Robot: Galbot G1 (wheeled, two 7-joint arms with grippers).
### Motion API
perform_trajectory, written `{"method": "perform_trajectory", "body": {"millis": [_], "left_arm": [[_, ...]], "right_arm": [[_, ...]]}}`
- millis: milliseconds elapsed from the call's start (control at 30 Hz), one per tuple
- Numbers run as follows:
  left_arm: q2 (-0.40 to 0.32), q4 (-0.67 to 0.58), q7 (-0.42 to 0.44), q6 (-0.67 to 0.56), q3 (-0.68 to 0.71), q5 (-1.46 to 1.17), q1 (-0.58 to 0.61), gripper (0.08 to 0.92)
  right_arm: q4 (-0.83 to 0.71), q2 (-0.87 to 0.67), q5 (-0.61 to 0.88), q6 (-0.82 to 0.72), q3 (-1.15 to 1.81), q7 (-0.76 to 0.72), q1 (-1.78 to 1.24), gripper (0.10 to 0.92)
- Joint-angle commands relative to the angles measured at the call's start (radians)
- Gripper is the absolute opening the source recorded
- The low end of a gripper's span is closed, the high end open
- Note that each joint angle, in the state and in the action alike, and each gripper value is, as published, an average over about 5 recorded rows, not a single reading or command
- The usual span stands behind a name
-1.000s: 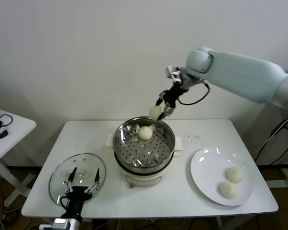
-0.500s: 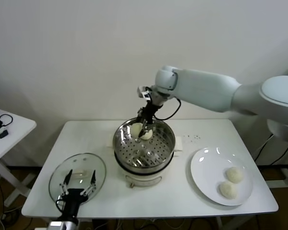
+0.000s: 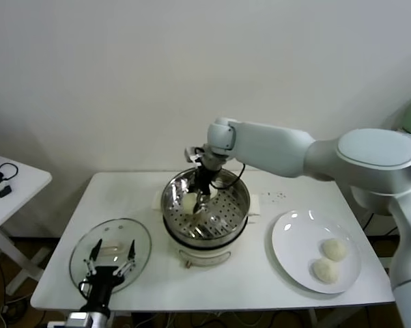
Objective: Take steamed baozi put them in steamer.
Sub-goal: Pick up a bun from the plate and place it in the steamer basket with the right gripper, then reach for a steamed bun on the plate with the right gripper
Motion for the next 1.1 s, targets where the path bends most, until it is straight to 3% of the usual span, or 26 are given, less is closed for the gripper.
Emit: {"method": "perform_trajectory", "body": {"millis": [33,533,767,1100], "left_arm": [[0.004,0.003,0.001,0.000,-0.002,-0.007,-0.006,0.823],[0.004,0.013,0.002,0.001,0.005,0.001,-0.011,0.823],[0.008,0.015,0.002,0.001,0.006,0.001,-0.013,0.823],[0.019,0.007,0.016,-0.004,0.006,-0.008,0.011,0.823]], "right_arm": [[-0.031,0.032,-0.030,0.006,0.009,0.002,-0.039,0.670],[-0.062,0.053,-0.047,0.036,0.012,0.005,-0.050,0.675],[-0.036,0.038,-0.042,0.060,0.000,0.001,-0.021,0.800],[0.176,-0.131,-0.005,0.075,-0.029,-0.050,0.191,0.823]]}}
